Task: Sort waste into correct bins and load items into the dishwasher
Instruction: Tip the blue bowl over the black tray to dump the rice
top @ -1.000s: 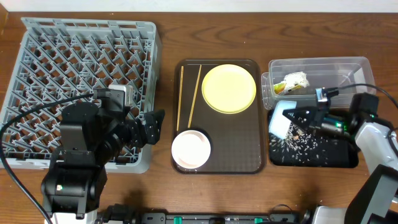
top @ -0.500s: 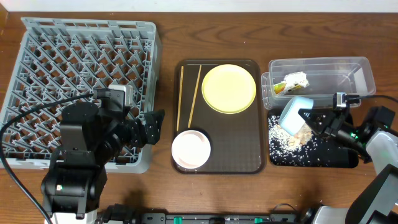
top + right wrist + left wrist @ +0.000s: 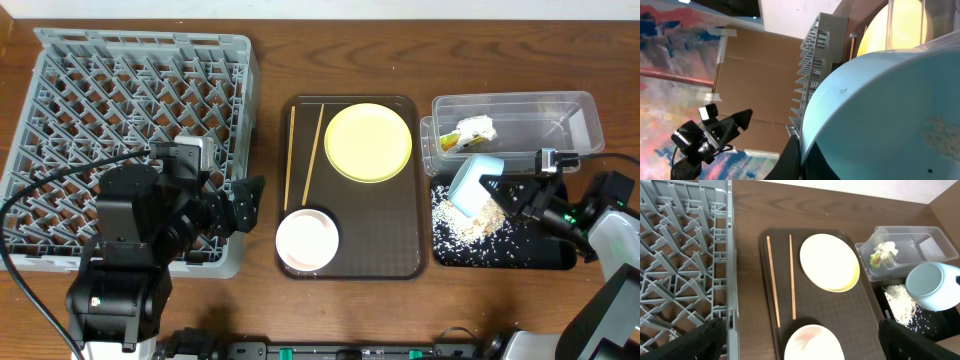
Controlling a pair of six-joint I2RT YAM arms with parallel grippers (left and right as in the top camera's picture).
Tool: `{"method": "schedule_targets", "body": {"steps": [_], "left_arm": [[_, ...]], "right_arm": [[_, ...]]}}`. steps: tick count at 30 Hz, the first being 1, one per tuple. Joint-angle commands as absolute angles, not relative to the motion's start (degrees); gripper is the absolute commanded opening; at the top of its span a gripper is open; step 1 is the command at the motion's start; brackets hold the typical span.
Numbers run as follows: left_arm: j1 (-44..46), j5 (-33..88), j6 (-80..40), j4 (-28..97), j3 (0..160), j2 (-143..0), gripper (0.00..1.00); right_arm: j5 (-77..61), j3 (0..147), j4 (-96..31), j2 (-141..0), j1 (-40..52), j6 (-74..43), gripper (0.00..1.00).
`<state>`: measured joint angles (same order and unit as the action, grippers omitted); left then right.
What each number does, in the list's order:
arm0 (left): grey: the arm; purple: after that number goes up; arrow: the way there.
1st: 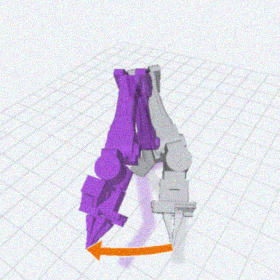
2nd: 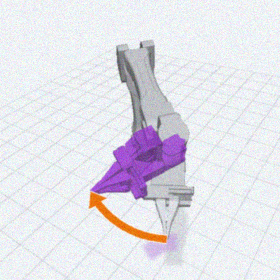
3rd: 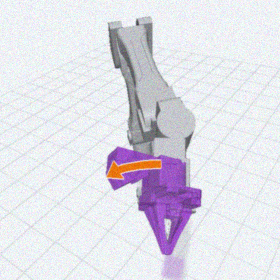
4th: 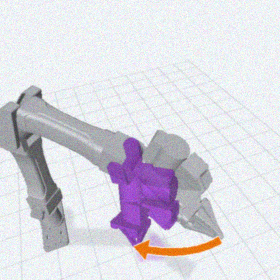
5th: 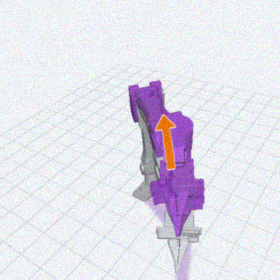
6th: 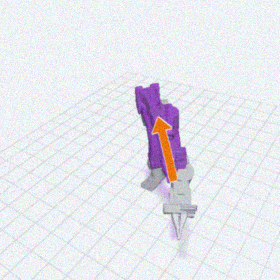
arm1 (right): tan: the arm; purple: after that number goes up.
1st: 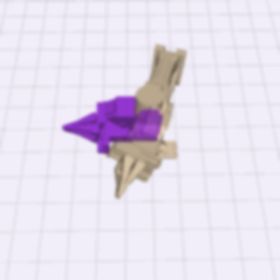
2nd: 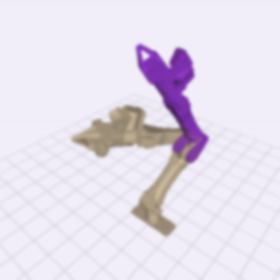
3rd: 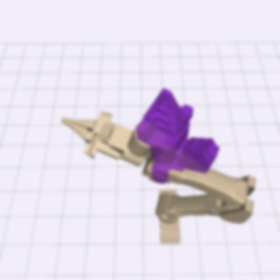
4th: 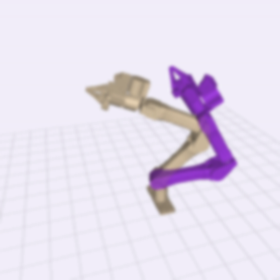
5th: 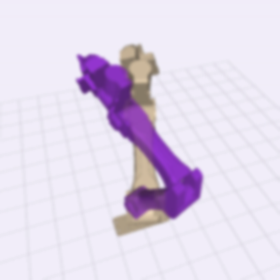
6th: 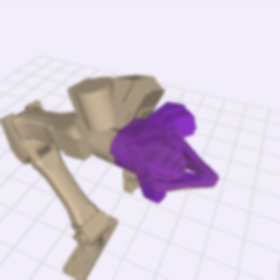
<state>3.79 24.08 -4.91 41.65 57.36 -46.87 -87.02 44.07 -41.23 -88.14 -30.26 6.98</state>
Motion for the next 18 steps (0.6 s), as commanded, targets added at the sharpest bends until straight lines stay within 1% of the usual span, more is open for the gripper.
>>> {"method": "schedule_targets", "body": {"steps": [1, 6, 9, 12, 16, 18], "left_arm": [[3.7, 24.9, -5.2, 41.6, 58.6, -46.7, 0.98], [3.7, 24.9, -5.2, 41.6, 58.6, -46.7, 0.98], [3.7, 24.9, -5.2, 41.6, 58.6, -46.7, 0.98], [3.7, 24.9, -5.2, 41.6, 58.6, -46.7, 0.98], [3.7, 24.9, -5.2, 41.6, 58.6, -46.7, 0.98], [3.7, 24.9, -5.2, 41.6, 58.6, -46.7, 0.98]], "right_arm": [[-89.4, 43.8, -41.1, -88.3, -30.7, 8.5, 0.01], [-89.4, 43.8, -40.9, -88.3, -30.7, 8.5, 0.01], [-89.0, 43.8, -40.9, -88.3, -30.7, 10.7, 0.01], [-85.0, 43.8, -41.1, -88.3, -30.7, 7.7, 0.01], [-85.0, 43.8, -40.2, -88.3, -30.6, 6.4, 0.01], [-89.4, 43.8, -40.4, -88.3, -30.3, 6.8, 0.01]]}}
